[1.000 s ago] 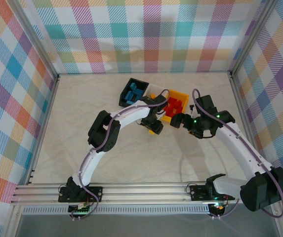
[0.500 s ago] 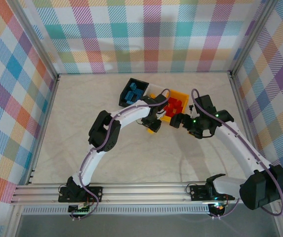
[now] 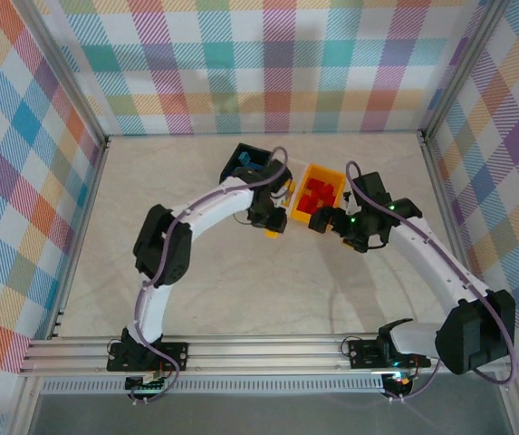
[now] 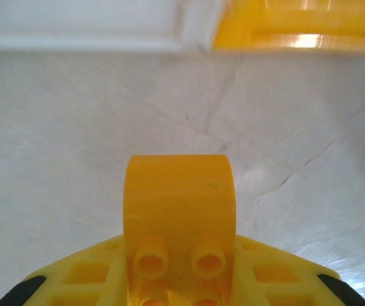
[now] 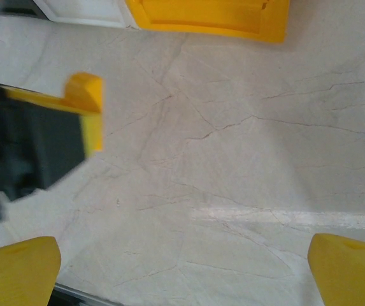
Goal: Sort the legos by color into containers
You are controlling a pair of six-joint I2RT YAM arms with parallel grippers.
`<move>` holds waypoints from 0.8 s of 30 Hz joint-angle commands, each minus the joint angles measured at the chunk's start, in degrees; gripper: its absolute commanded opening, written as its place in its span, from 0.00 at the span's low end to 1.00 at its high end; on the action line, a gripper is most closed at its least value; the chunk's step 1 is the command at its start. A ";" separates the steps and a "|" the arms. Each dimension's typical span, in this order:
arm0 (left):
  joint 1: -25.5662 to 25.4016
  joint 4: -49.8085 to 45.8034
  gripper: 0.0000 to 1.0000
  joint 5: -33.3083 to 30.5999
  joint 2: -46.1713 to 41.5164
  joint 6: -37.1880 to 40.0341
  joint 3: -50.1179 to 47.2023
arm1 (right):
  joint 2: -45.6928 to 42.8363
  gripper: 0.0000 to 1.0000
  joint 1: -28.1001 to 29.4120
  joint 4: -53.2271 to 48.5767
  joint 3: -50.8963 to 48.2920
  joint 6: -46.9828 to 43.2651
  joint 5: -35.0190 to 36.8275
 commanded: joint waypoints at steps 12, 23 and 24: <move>9.34 4.04 0.29 5.29 14.73 -16.58 32.14 | -0.53 1.00 -0.88 -1.05 1.36 -1.05 -1.45; 9.00 11.90 0.33 13.36 27.35 -23.24 43.26 | -3.86 1.00 -0.98 -6.58 1.45 -0.66 0.67; 8.95 12.86 0.33 14.01 27.95 -23.66 43.36 | -3.97 1.00 -0.96 -7.03 1.56 -0.66 0.84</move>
